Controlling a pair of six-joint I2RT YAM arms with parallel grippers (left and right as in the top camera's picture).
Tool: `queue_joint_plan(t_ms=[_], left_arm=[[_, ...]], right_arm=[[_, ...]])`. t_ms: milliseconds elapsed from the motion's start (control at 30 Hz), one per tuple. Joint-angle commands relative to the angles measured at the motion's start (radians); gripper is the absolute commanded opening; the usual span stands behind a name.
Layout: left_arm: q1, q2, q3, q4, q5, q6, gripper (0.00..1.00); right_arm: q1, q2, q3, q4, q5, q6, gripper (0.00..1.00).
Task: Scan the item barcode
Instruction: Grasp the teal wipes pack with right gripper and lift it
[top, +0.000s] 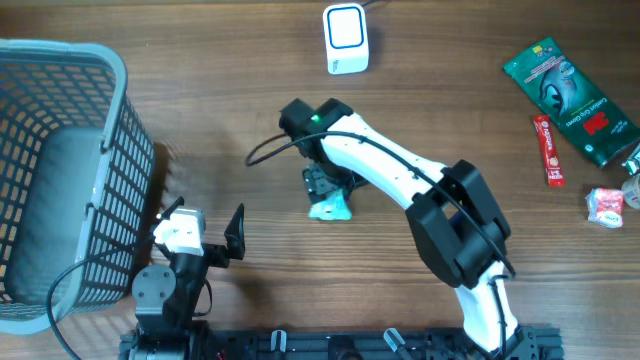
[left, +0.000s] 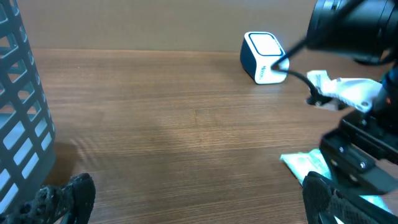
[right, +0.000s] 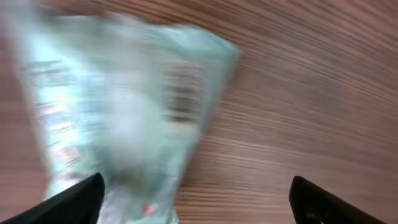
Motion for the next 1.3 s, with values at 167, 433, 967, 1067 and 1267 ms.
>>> queue_joint_plan(t_ms=[167, 433, 967, 1067, 1267], left_arm=[[-0.003, -0.006, -0.004, 0.002, 0.008, -0.01, 1.0], [-0.003, -0.006, -0.004, 0.002, 0.009, -0.01, 1.0], [-0.003, -0.006, -0.004, 0.002, 0.008, -0.01, 1.0], [-0.003, -0.006, -0.004, 0.002, 0.009, -0.01, 1.0], [-0.003, -0.006, -0.004, 0.002, 0.009, -0.01, 1.0]], right_arm=[[0.0, -0.079, -0.007, 0.015, -0.257, 0.06, 0.04], [0.06, -0.08, -0.158, 0.318, -0.417, 0.073, 0.05], [-0.023, -0.387, -0.271, 0.116, -0.055, 0.314, 0.42], [-0.023, -0.431, -0.272, 0.218, -0.18, 0.441, 0.97], [-0.022, -0.343, -0.343, 0.422, -0.145, 0.375, 0.05]])
